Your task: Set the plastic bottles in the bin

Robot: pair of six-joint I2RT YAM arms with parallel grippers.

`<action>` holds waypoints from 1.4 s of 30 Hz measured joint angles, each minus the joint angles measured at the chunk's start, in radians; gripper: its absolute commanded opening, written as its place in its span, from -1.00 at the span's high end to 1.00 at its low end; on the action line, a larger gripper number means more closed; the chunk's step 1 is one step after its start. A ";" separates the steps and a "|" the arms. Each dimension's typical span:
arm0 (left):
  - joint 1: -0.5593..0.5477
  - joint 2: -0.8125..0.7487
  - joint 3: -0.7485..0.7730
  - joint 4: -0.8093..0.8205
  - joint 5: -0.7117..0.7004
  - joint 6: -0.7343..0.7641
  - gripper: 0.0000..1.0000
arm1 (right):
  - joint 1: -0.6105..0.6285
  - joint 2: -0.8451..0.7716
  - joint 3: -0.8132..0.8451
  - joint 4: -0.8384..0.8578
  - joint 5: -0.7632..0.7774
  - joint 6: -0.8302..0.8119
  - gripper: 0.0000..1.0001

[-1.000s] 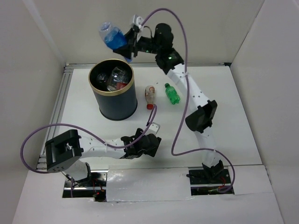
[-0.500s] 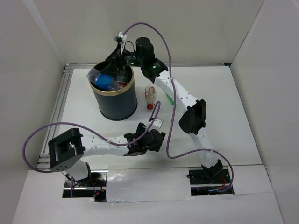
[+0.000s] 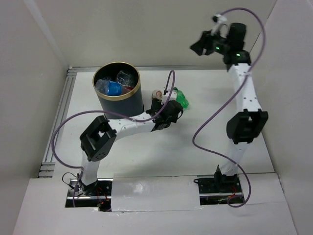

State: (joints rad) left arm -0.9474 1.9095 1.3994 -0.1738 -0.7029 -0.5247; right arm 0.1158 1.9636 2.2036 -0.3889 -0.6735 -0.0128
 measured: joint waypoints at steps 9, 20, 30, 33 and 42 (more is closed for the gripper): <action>0.096 0.314 0.321 -0.174 -0.086 -0.013 -0.99 | -0.434 -0.207 -0.457 -0.163 -0.163 -0.095 -0.21; 0.173 0.431 0.445 -0.288 -0.100 -0.056 0.17 | -0.441 -0.421 -0.764 -0.224 -0.240 -0.201 -0.27; 0.174 0.275 0.261 -0.223 0.005 -0.049 0.94 | -0.310 -0.306 -0.760 -0.213 -0.115 -0.228 -0.65; 0.160 0.124 0.192 -0.198 0.040 -0.010 1.00 | -0.233 -0.212 -0.724 -0.215 -0.024 -0.234 -0.65; 0.100 -0.428 0.193 -0.009 0.030 0.145 0.99 | -0.098 0.028 -0.557 -0.216 0.152 -0.231 -0.70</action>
State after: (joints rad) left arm -0.8474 1.4815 1.5929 -0.1829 -0.6731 -0.3798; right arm 0.0181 1.9915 1.6466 -0.6052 -0.5217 -0.2440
